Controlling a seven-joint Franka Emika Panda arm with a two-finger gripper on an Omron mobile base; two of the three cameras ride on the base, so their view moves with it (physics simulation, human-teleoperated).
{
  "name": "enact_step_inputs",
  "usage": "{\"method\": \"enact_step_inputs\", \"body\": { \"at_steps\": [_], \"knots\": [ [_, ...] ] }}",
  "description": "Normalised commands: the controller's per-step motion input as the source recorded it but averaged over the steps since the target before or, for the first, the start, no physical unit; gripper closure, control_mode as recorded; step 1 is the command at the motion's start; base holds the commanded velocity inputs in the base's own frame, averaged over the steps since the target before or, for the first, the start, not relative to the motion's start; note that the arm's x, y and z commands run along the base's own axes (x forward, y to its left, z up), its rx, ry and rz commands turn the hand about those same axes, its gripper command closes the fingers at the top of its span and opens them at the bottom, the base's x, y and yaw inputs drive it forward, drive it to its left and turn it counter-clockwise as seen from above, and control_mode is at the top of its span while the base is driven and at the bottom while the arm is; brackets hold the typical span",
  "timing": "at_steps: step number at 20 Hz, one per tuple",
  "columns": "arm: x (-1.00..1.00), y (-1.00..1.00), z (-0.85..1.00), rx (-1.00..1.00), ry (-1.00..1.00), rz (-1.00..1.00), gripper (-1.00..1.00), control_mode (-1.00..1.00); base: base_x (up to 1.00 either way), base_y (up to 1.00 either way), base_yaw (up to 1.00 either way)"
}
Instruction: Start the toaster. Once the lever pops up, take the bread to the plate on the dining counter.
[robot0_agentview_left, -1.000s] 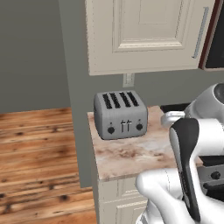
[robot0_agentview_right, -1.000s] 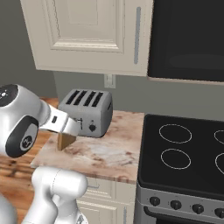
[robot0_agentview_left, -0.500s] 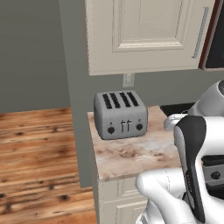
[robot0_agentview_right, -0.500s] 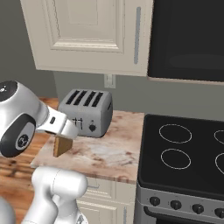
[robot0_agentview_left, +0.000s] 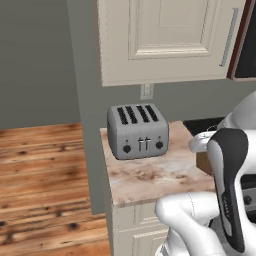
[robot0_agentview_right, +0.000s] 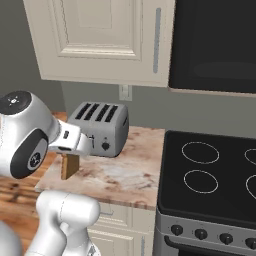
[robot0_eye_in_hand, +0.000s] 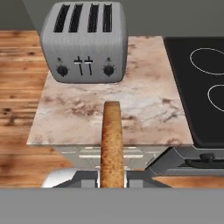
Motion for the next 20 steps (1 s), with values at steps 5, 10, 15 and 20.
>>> {"method": "enact_step_inputs", "body": {
  "at_steps": [5, 10, 15, 20],
  "knots": [
    [-0.05, 0.0, 0.0, 0.0, 0.04, 0.01, 1.0, -1.0, 0.0, 0.0, 0.0],
    [0.0, 0.0, 0.0, 0.0, 0.0, 0.0, 1.0, 1.0, -0.94, 0.0, 0.01],
    [0.0, 0.0, 0.0, 0.0, 0.0, 0.0, 1.0, 1.0, -0.93, 0.27, 0.21],
    [0.0, 0.0, 0.0, 0.0, 0.0, 0.0, 1.0, 1.0, -0.15, 0.38, 0.86]
  ]
}}
